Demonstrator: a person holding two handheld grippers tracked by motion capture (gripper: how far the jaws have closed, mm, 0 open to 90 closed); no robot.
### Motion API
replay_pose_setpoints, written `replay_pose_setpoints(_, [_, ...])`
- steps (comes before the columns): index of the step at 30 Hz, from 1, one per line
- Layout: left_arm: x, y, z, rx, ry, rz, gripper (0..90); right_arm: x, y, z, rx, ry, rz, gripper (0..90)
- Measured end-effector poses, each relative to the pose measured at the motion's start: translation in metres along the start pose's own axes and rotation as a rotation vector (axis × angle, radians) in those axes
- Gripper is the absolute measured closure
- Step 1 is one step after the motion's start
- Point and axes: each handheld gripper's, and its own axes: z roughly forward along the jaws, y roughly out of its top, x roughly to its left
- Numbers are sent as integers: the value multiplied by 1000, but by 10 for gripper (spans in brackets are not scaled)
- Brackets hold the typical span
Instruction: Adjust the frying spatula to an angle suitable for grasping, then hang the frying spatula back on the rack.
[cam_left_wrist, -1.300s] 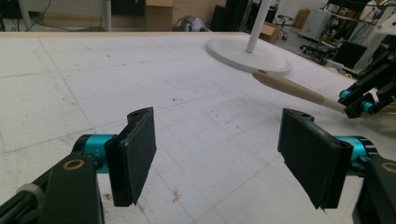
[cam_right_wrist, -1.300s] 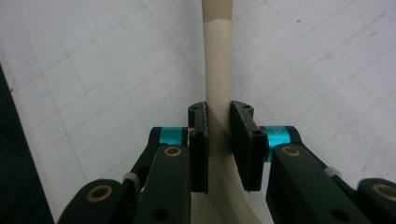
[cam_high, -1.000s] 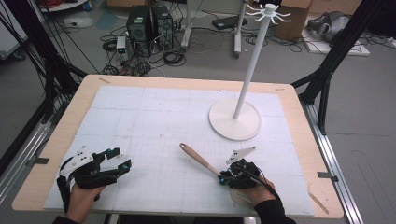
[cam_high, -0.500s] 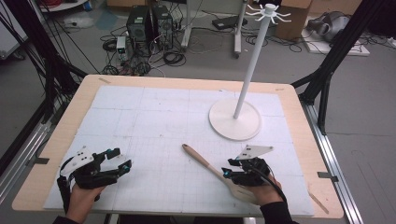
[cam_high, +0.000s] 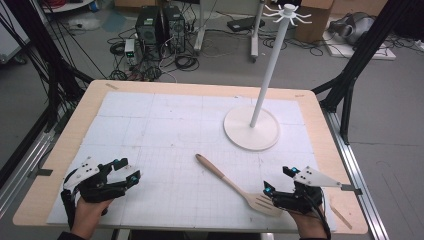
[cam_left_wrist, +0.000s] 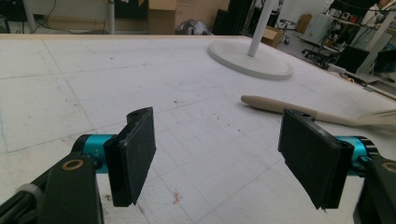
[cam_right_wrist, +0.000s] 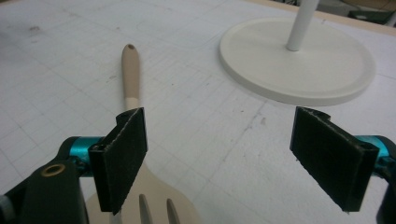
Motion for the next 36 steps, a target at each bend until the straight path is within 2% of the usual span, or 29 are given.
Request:
replay_pose_setpoints(3, [1,1,-2,-24,-1,-8,275,-2,-1,-8,-37,1,34,173])
replay_pose_setpoints(6, [2,1,-2,-26,-5,-11,270,-4,-2,-14,-57,-2,47,174])
replay_pose_setpoints(9, [1,1,-2,-33,-5,-16,264,-5,-3,-15,-58,-4,54,179])
replay_pose_setpoints(14, [-1,1,-2,-38,-8,0,251,-4,-6,-13,-50,6,48,207])
replay_pose_setpoints(17, [-1,2,-2,-39,4,0,222,-3,-6,-12,-46,12,58,209])
replay_pose_setpoints(29, [-1,1,1,-15,-2,5,206,7,6,0,-47,68,14,254])
replay_pose_setpoints(33, [-1,0,0,-3,4,6,210,9,10,5,-28,87,8,256])
replay_pose_setpoints(36, [-3,1,0,1,4,13,216,12,15,18,25,126,-4,265])
